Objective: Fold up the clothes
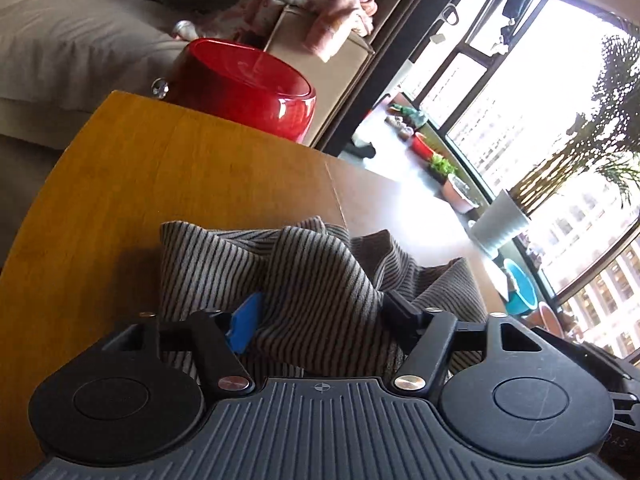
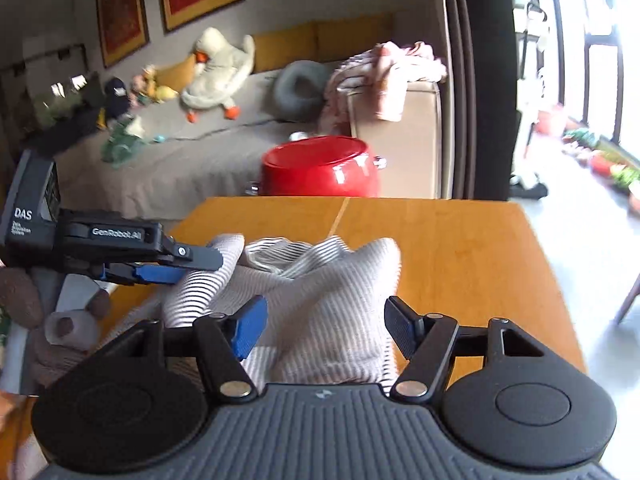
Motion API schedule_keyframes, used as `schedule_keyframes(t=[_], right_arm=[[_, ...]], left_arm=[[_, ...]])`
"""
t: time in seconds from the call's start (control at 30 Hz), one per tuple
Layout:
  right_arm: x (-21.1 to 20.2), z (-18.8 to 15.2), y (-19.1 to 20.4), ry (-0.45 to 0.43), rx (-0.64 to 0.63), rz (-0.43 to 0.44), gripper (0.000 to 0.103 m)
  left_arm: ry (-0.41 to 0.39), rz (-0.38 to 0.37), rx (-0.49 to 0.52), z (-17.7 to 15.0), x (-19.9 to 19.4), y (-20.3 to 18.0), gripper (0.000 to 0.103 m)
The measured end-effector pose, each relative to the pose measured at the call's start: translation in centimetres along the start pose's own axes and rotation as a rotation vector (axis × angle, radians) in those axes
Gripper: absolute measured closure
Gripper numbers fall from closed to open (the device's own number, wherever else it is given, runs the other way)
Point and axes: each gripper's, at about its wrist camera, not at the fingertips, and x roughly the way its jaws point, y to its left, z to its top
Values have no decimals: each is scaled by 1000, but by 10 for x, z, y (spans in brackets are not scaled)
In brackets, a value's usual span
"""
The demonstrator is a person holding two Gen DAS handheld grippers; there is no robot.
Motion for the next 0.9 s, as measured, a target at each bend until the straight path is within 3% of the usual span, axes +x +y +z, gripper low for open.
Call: schedule_keyframes(t=[0.1, 0.33, 0.7, 0.9], right_arm=[[4, 0, 2, 2, -9, -25, 36], [5, -3, 5, -11, -8, -49, 36], [10, -6, 8, 3, -12, -65, 36], [15, -7, 12, 17, -27, -73, 36]], left_arm=[[-6, 29, 46, -5, 0, -11, 84], [-76, 87, 128, -16, -23, -23, 90], [-186, 84, 99, -27, -94, -2, 91], [-154, 212, 131, -43, -95, 12, 89]])
